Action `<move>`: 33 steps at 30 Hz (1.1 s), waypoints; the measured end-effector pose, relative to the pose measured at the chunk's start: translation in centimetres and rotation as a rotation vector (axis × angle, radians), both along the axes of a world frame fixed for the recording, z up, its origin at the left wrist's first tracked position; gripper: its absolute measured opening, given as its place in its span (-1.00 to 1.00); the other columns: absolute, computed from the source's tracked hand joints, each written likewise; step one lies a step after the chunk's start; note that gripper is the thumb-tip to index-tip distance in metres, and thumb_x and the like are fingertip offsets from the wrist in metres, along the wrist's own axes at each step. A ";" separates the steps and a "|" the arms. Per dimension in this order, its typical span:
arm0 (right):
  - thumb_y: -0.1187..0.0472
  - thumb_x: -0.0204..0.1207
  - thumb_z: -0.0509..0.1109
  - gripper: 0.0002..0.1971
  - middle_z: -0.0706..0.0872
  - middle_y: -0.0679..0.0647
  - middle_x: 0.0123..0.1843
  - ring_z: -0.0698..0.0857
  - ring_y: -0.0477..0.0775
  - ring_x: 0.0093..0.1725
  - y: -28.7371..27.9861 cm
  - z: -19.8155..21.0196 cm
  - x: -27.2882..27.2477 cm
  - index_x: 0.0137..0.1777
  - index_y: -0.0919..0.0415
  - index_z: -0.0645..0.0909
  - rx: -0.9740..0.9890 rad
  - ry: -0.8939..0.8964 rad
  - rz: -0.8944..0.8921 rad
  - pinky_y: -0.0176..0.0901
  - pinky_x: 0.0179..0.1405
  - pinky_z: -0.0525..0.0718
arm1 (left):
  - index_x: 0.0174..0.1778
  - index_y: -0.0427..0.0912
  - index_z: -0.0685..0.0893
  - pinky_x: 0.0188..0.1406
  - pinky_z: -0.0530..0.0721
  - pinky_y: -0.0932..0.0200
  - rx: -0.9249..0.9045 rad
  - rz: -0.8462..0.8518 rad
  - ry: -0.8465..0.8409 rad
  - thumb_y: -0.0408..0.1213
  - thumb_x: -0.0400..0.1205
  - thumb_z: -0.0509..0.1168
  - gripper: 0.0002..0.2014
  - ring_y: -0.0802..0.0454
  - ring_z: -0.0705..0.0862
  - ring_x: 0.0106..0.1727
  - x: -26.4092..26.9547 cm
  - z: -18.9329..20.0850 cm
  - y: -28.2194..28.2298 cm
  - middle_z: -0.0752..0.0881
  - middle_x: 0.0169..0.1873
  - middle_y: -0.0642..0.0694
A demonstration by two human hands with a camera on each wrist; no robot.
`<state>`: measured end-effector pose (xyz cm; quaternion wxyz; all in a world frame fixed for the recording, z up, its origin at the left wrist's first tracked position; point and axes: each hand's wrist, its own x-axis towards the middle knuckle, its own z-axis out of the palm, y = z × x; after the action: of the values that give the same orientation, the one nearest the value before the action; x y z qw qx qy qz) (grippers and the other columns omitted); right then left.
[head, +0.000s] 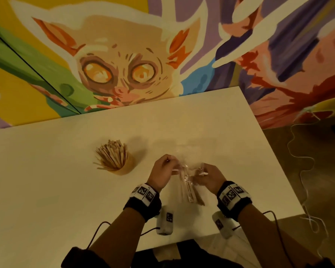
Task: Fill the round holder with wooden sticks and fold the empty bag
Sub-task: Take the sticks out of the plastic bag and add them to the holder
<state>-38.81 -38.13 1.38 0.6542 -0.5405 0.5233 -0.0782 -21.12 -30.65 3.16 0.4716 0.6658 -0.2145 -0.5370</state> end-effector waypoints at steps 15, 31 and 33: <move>0.29 0.66 0.37 -0.81 0.88 0.15 0.00 0.83 0.15 0.07 2.1 10.8 6.3 0.08 0.25 0.83 -0.258 -0.306 -0.095 -0.02 0.15 0.77 | -0.02 -0.22 0.54 -0.06 0.61 -0.02 -0.448 0.058 -0.022 -0.34 0.82 0.16 -0.87 -0.19 0.78 -0.03 5.8 15.4 5.7 0.80 -0.10 -0.41; 0.57 0.54 0.35 -0.84 0.72 0.33 -0.10 0.75 0.27 -0.06 5.7 16.5 12.5 -0.09 0.31 0.55 -0.057 -0.661 -0.102 0.13 -0.05 0.78 | 0.68 0.03 0.24 0.32 0.70 0.13 -0.222 -0.290 -0.278 0.05 0.50 0.58 -0.10 0.14 0.68 0.38 9.9 15.4 9.8 0.63 0.44 0.10; 0.51 0.51 0.42 -0.81 0.69 0.27 -0.14 0.73 0.23 -0.07 6.0 17.3 13.3 -0.16 0.23 0.54 -0.029 -0.688 -0.114 0.06 -0.04 0.73 | 0.50 -0.07 0.53 0.27 0.76 -0.03 -0.246 -0.407 -0.345 -0.04 0.61 0.52 -0.43 0.09 0.79 0.22 9.7 14.9 10.1 0.79 0.24 0.03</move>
<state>-25.47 -32.18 18.65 0.7791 -0.4617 0.3000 -0.2996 -11.44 -20.58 18.02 0.3880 0.6286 -0.4840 -0.4691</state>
